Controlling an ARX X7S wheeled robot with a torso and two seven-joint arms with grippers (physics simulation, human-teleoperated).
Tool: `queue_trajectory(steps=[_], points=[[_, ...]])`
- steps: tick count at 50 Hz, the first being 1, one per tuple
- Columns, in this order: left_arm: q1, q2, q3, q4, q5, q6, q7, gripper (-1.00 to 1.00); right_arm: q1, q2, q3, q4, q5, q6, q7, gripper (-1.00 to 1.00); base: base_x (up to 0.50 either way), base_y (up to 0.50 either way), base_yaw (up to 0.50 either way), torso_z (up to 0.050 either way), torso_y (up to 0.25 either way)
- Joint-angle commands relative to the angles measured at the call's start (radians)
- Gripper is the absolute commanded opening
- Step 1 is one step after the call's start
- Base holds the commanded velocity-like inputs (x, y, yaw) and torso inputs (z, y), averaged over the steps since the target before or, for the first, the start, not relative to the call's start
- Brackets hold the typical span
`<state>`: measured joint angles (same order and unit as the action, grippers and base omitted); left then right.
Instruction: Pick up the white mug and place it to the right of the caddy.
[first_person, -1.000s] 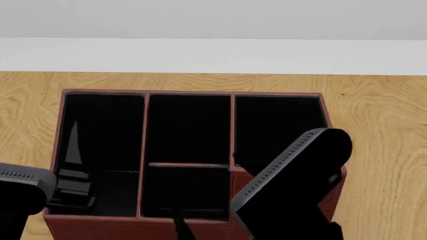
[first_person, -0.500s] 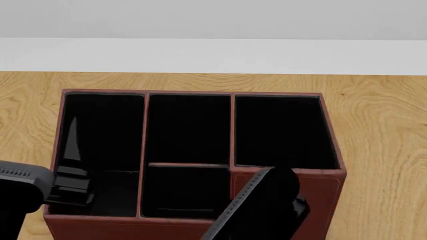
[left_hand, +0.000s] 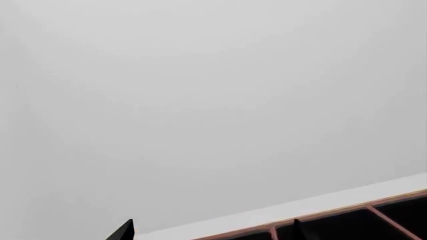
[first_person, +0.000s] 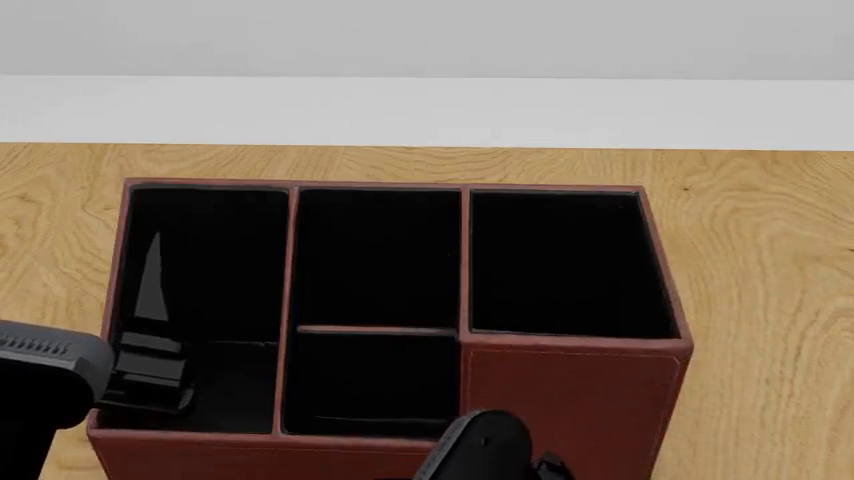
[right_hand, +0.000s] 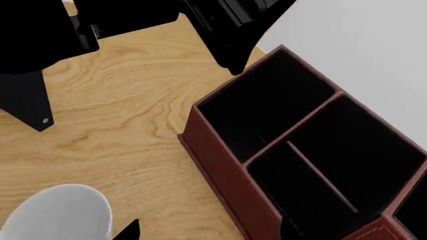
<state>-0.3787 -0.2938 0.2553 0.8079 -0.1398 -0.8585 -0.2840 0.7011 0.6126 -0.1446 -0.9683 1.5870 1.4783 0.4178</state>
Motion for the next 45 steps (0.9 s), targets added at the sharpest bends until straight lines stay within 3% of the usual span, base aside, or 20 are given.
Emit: queue_trajectory(steps=[1, 21, 26, 33, 45], points=[[-0.007, -0.002, 0.003, 0.004, -0.004, -0.007, -0.003, 1.0, -0.01, 0.008, -0.051, -0.015, 0.024, -0.016, 0.018, 1.0, 0.0, 0.0, 0.0, 0.0, 0.0], [-0.033, -0.002, 0.021, 0.003, -0.007, -0.027, -0.01, 1.0, -0.037, 0.03, -0.11, -0.045, 0.04, -0.042, 0.0, 1.0, 0.0, 0.0, 0.0, 0.0, 0.0], [-0.036, -0.001, 0.028, 0.004, -0.006, -0.028, -0.013, 1.0, -0.058, 0.033, -0.122, -0.077, 0.088, -0.044, 0.055, 1.0, 0.0, 0.0, 0.0, 0.0, 0.0], [-0.04, -0.002, 0.033, 0.002, -0.007, -0.027, -0.014, 1.0, -0.102, -0.052, -0.03, -0.078, 0.231, 0.086, 0.159, 1.0, 0.0, 0.0, 0.0, 0.0, 0.0], [-0.042, -0.006, 0.031, -0.005, -0.014, -0.02, -0.013, 1.0, -0.113, -0.071, -0.078, -0.078, 0.357, 0.091, 0.296, 1.0, 0.0, 0.0, 0.0, 0.0, 0.0]])
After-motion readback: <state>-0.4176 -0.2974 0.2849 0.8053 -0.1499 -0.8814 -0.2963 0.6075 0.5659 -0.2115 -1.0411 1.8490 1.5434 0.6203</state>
